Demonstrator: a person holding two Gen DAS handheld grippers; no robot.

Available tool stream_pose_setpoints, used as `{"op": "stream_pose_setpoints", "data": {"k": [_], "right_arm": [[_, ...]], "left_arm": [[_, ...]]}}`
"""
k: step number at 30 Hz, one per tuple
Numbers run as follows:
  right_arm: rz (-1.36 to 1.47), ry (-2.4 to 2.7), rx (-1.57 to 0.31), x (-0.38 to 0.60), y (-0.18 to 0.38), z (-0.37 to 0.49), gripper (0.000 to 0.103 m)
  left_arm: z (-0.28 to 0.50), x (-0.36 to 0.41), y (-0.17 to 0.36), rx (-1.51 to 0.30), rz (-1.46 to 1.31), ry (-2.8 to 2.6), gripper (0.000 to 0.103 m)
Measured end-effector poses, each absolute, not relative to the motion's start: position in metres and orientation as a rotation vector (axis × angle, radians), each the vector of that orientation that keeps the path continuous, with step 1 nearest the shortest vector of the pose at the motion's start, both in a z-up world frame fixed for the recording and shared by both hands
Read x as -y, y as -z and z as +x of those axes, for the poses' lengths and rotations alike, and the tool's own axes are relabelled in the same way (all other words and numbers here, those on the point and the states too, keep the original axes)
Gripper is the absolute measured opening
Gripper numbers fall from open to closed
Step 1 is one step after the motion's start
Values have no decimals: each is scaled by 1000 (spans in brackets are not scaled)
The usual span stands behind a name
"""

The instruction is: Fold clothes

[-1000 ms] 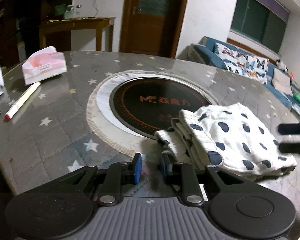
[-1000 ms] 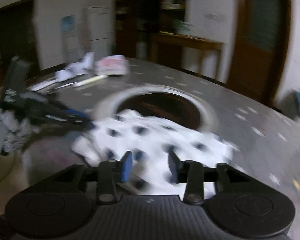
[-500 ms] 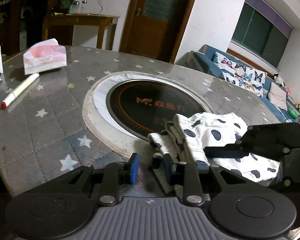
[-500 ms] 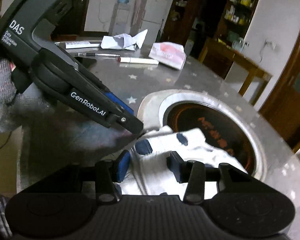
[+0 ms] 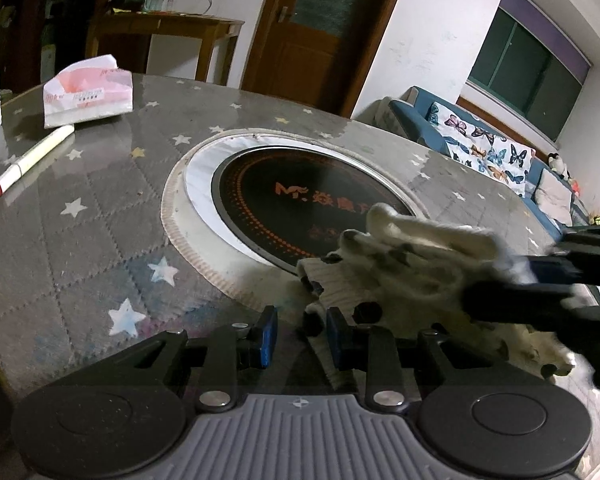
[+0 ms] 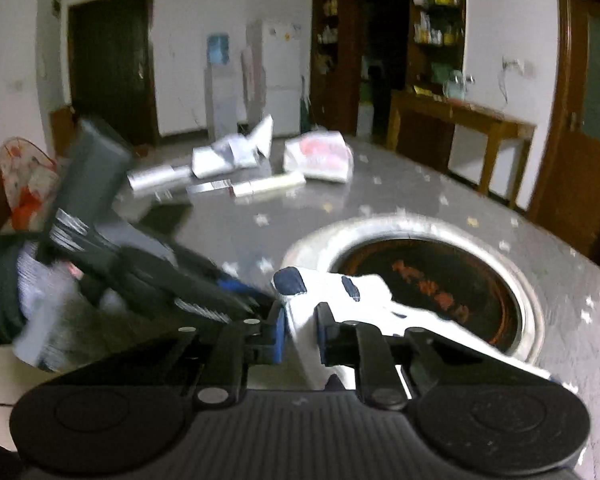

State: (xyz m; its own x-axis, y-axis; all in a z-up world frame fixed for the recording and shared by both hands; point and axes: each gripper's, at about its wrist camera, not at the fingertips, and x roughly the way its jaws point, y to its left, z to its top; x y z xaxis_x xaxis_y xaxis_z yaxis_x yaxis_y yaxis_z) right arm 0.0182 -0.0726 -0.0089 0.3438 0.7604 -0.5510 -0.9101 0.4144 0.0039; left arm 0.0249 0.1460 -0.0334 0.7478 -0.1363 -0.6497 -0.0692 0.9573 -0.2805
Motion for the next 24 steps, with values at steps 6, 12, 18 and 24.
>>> {"op": "stream_pose_setpoints", "data": {"k": [6, 12, 18, 24], "right_arm": [[-396, -1159, -582, 62, 37, 10, 11], [-418, -1173, -561, 67, 41, 2, 35], [-363, -1174, -571, 91, 24, -2, 44], [-322, -1049, -596, 108, 26, 23, 44]], "left_arm": [[24, -155, 37, -733, -345, 23, 29], [19, -161, 29, -719, -344, 3, 29], [12, -150, 0, -622, -308, 14, 29], [15, -124, -11, -606, -274, 106, 27]]}}
